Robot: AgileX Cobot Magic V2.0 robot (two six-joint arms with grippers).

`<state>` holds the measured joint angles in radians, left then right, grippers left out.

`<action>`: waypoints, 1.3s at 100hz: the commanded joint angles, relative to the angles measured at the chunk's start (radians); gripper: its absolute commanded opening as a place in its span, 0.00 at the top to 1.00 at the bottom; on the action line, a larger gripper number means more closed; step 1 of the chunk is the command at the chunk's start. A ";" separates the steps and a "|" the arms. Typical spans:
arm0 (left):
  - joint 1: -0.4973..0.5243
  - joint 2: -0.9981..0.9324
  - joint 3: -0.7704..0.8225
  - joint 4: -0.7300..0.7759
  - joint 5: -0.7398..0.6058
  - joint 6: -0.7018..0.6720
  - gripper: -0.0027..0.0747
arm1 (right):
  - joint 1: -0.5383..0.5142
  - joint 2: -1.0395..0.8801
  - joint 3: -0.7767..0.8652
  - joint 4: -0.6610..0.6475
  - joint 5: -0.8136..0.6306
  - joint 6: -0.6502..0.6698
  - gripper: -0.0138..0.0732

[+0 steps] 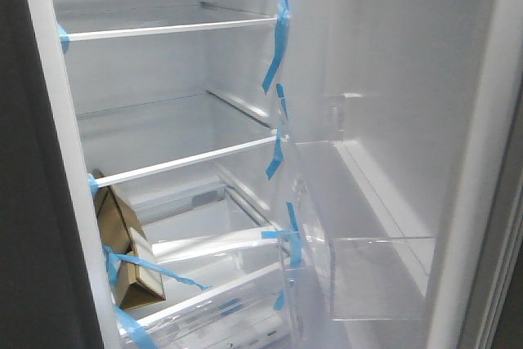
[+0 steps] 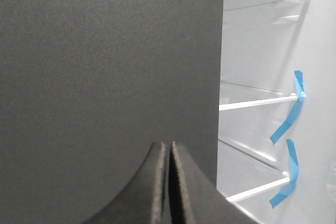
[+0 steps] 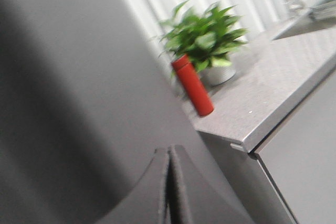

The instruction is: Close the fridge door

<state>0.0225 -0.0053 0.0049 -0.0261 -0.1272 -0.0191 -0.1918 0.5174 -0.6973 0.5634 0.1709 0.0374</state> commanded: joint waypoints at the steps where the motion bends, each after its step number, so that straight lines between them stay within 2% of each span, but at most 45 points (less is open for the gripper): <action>1: 0.000 -0.011 0.035 -0.004 -0.074 -0.004 0.99 | -0.080 0.042 -0.035 0.172 -0.087 -0.049 0.89; 10: 0.000 -0.011 0.035 -0.004 -0.074 -0.004 0.99 | -0.134 0.086 -0.035 0.358 -0.091 -0.083 0.89; 29: 0.000 -0.011 0.035 -0.004 -0.074 -0.004 0.99 | -0.141 0.183 -0.035 0.595 -0.122 -0.108 0.89; 44: 0.000 -0.011 0.035 -0.004 -0.074 -0.004 0.99 | -0.141 0.260 -0.035 0.661 -0.101 -0.108 0.89; 62: 0.000 -0.011 0.035 -0.004 -0.074 -0.004 0.99 | -0.141 0.356 -0.037 0.776 -0.005 -0.108 0.89; 99: 0.000 -0.011 0.035 -0.004 -0.074 -0.004 0.99 | -0.141 0.490 -0.209 0.870 0.340 -0.108 0.89; 130: 0.000 -0.011 0.035 -0.004 -0.074 -0.004 0.99 | -0.139 0.547 -0.283 0.907 0.455 -0.108 0.89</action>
<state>0.0225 -0.0053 0.0049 -0.0261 -0.1272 -0.0191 -0.3261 1.0591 -0.9286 1.4211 0.5764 -0.0566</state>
